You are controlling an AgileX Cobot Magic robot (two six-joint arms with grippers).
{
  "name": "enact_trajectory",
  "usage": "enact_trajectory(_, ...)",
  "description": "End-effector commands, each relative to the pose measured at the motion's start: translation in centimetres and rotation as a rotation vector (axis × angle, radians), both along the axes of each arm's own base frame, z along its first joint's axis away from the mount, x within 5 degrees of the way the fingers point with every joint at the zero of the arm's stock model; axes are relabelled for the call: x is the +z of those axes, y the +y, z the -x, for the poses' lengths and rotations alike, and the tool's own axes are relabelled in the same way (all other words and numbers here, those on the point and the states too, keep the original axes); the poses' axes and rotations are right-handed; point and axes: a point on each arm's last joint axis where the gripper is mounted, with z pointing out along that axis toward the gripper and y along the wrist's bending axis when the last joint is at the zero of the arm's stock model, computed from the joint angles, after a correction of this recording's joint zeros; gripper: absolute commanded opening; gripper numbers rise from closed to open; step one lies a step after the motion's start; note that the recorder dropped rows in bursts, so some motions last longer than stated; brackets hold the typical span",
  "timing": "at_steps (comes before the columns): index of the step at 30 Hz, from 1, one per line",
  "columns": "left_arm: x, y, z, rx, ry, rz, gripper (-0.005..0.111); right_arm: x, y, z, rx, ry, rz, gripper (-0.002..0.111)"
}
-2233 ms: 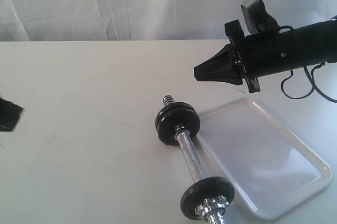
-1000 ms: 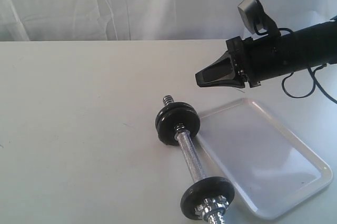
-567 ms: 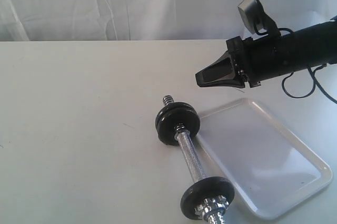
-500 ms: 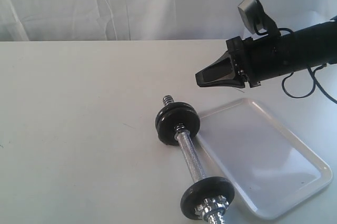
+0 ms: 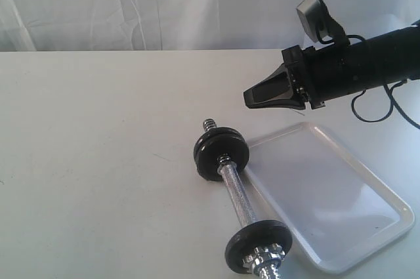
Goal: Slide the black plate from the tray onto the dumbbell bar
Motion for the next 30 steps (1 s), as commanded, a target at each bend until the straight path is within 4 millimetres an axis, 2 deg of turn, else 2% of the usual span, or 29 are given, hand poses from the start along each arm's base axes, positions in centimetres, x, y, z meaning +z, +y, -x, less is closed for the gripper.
enact_trajectory(1, -1.3, -0.2, 0.2, -0.014, -0.021, 0.031, 0.0, 0.4, -0.1, 0.0, 0.002, -0.013, -0.004, 0.0)
enact_trajectory(3, -2.2, -0.3, -0.1, -0.017, 0.003, 0.035, 0.0, 0.4, -0.1, 0.0, 0.002, -0.013, -0.004, 0.0)
enact_trajectory(9, -3.2, -0.6, -1.5, -0.029, -0.075, 0.07, 0.0, 0.4, -0.1, 0.0, 0.002, -0.013, -0.004, 0.0)
enact_trajectory(13, -4.7, -0.7, -2.6, -0.025, -0.105, 0.075, 0.0, 0.4, -0.1, 0.0, 0.002, -0.013, -0.004, 0.0)
enact_trajectory(19, -8.8, -0.8, -4.1, -0.018, -0.067, 0.074, 0.0, 0.4, -0.1, 0.0, 0.002, -0.013, -0.004, 0.0)
enact_trajectory(26, -14.0, -0.8, -4.4, -0.012, 0.087, 0.062, 0.0, 0.4, -0.1, 0.0, 0.002, -0.013, -0.004, 0.0)
enact_trajectory(30, -13.4, -0.8, -4.9, -0.011, -0.014, 0.064, 0.0, 0.4, -0.1, 0.0, 0.0, -0.013, -0.006, 0.0)
